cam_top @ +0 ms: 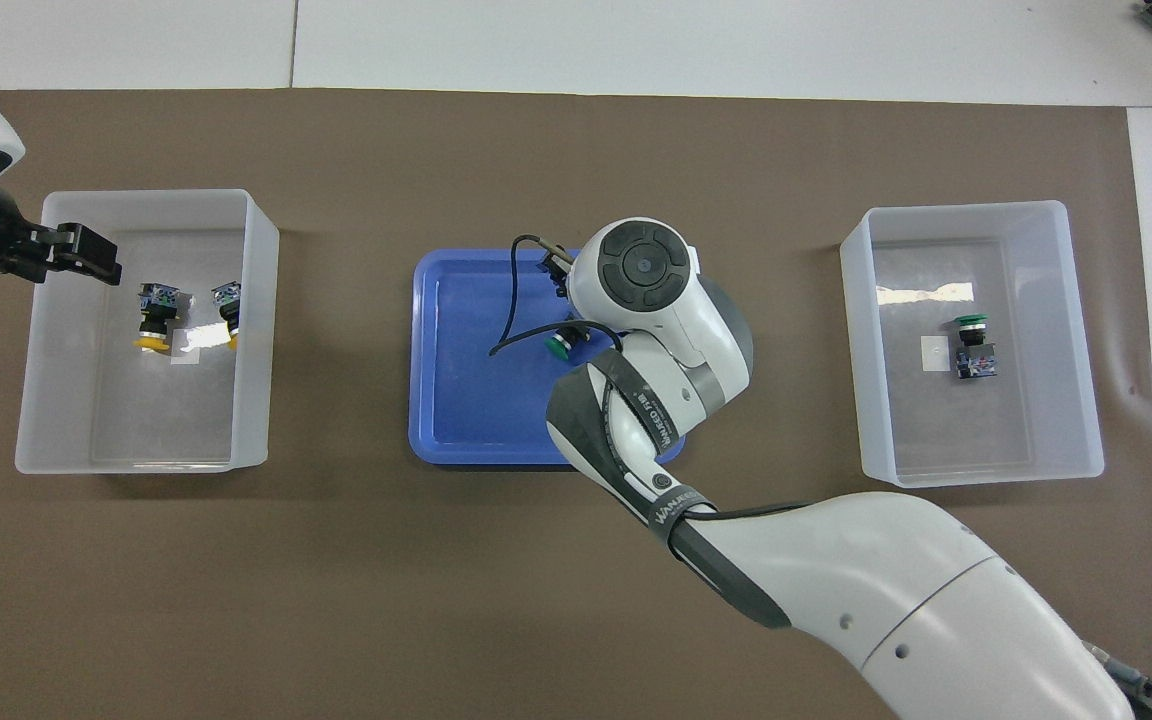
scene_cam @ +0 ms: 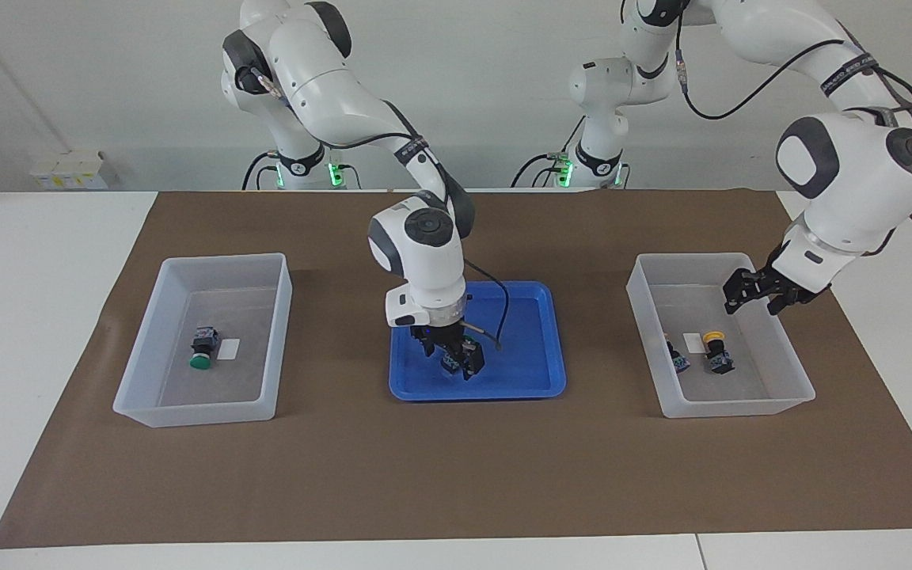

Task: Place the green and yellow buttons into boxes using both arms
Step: 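Grasp the green button and lift it toward the right box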

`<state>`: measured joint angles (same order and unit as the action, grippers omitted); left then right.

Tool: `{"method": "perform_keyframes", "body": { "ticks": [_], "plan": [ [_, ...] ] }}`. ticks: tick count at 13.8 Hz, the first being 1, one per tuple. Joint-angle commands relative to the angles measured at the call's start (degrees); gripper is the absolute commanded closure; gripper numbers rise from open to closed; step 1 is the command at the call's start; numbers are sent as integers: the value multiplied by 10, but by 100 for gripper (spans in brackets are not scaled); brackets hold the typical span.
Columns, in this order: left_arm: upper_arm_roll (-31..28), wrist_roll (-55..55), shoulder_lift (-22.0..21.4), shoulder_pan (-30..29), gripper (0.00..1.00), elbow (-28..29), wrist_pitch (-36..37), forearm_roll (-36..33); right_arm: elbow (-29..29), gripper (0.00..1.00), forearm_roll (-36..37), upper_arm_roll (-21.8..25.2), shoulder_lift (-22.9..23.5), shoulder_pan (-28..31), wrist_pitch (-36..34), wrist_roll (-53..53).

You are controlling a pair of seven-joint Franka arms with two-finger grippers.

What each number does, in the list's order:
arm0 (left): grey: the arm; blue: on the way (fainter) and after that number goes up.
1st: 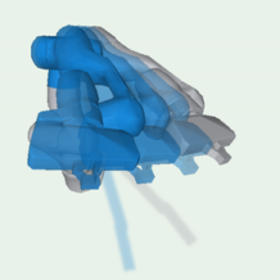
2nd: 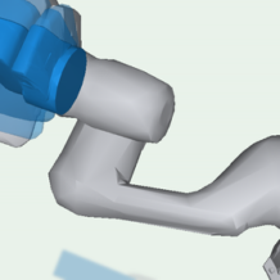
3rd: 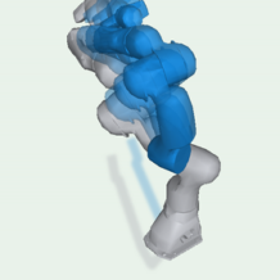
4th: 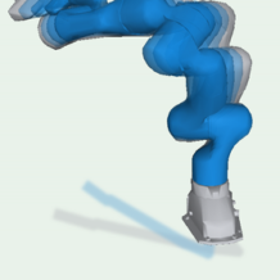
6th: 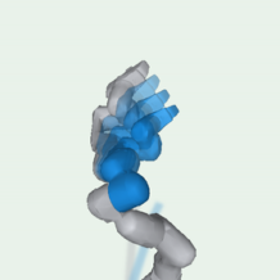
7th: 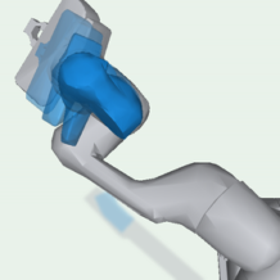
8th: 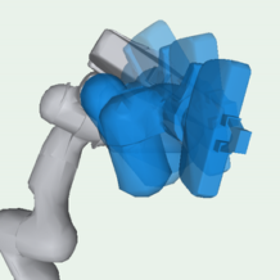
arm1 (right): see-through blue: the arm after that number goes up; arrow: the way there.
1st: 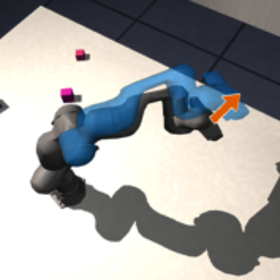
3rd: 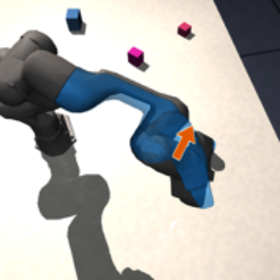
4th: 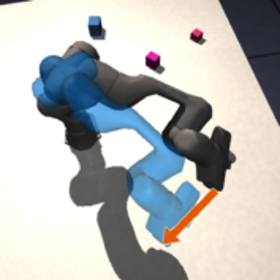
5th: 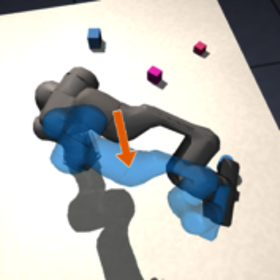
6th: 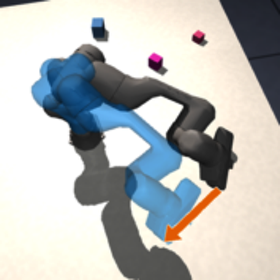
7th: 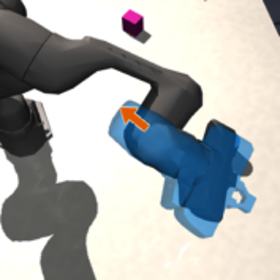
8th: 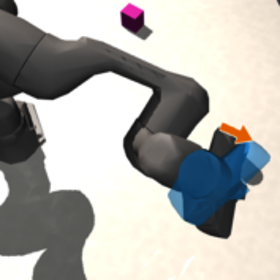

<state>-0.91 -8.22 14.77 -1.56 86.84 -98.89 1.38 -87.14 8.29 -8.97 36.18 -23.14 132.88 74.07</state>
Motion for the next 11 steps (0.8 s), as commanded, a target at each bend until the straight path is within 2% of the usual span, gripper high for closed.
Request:
{"method": "perform_keyframes", "body": {
  "ticks": [1, 2, 3, 4, 5, 6, 9, 11],
  "plan": [
    [-3, 49, -10, 34, 22, -41, 72, -5, -24, 13, 3, -1, -4, -8, 2, 13],
    [-2, 64, -29, 42, 22, -41, 82, -5, -30, 25, 5, -1, -8, -9, 2, 11],
    [-1, 73, -53, 49, 22, -40, 84, -3, -35, 42, 8, -1, -9, -9, 2, 11],
    [-1, 74, -71, 53, 22, -36, 91, -2, -37, 66, 9, -1, -9, -9, 1, 11],
    [0, 74, -83, 57, 22, -36, 108, -2, -37, 95, 9, -1, -10, -9, 0, 11],
    [0, 74, -94, 59, 19, -35, 120, -3, -36, 100, 9, 0, -10, -9, -3, 12],
    [1, 74, -120, 71, 0, -2, 125, -4, -29, 100, 10, 0, -26, -10, -16, 7],
    [2, 73, -127, 74, 0, 6, 120, -7, -35, 100, 9, -1, -55, 0, -35, -15]
  ]
}}
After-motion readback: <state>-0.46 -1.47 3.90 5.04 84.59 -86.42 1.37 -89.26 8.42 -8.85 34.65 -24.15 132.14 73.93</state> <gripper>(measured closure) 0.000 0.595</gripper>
